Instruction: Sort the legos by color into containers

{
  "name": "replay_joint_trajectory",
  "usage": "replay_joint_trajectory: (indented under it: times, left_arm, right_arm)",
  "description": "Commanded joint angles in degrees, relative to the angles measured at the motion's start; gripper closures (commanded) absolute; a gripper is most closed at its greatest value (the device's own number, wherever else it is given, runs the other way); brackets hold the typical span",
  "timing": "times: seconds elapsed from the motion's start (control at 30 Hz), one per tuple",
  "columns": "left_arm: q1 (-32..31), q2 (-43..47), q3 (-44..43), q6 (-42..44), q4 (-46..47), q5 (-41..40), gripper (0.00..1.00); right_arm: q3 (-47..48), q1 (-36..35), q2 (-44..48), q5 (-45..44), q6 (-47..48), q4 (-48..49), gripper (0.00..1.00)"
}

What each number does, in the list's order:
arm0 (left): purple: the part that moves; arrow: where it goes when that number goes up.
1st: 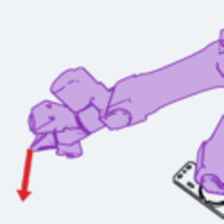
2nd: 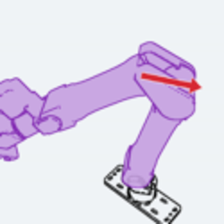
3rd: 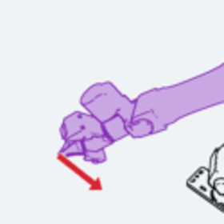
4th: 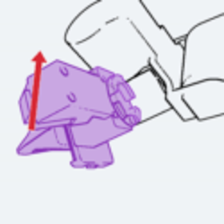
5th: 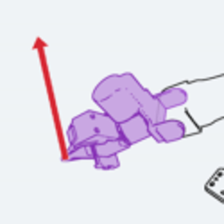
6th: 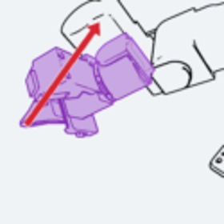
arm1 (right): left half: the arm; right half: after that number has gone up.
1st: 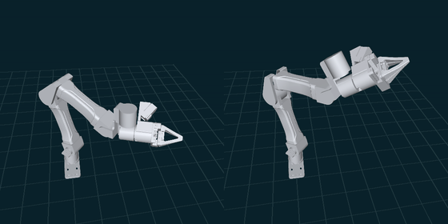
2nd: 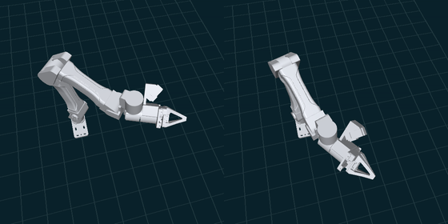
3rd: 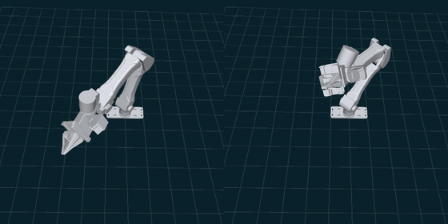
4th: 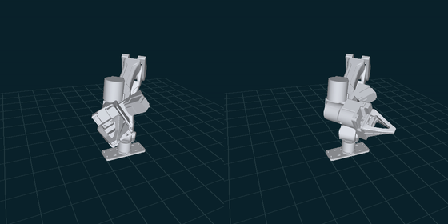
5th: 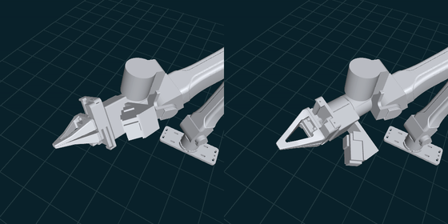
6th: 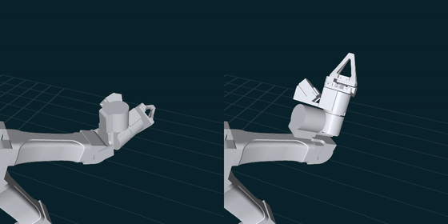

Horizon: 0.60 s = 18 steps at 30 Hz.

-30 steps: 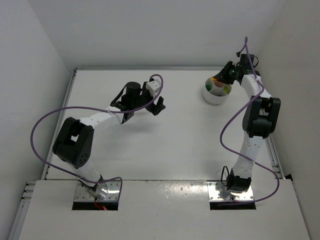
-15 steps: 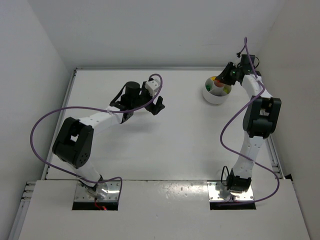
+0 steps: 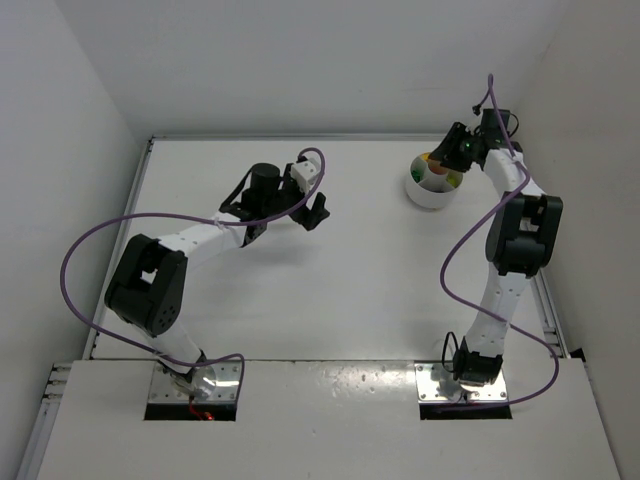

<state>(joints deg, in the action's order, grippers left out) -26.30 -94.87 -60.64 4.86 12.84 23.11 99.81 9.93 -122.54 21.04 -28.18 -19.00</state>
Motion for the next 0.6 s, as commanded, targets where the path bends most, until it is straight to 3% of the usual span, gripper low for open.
replay_joint_trajectory:
  times: [0.0, 0.17, 0.3, 0.37, 0.43, 0.57]
  left_arm:
    - [0.6, -0.3, -2.3, -0.6, 1.7, 1.2, 0.15]
    - [1.2, -0.3, -3.1, -2.5, 1.1, 0.6, 0.15]
    - [3.9, -0.3, -6.4, -8.0, -2.9, -1.5, 0.13]
    - [5.5, -0.3, -9.0, -11.8, -6.0, -2.8, 0.11]
    - [7.3, 0.2, -10.8, -13.8, -12.3, -5.3, 0.00]
    - [12.7, 4.2, -10.8, -15.1, -21.2, -10.2, 0.00]
  right_arm:
    - [1.0, 0.1, 5.1, 0.8, 1.6, 0.8, 0.53]
    - [2.3, -1.1, 8.2, 0.8, 3.9, 0.8, 0.47]
    - [2.8, -3.2, 11.4, 2.9, 9.9, -0.6, 0.17]
    - [2.8, -4.9, 13.2, 4.4, 14.2, -1.8, 0.09]
    - [0.4, -7.4, 16.5, 5.0, 20.9, -3.5, 0.02]
    - [-9.1, -10.9, 22.5, 4.4, 27.8, -6.2, 0.01]
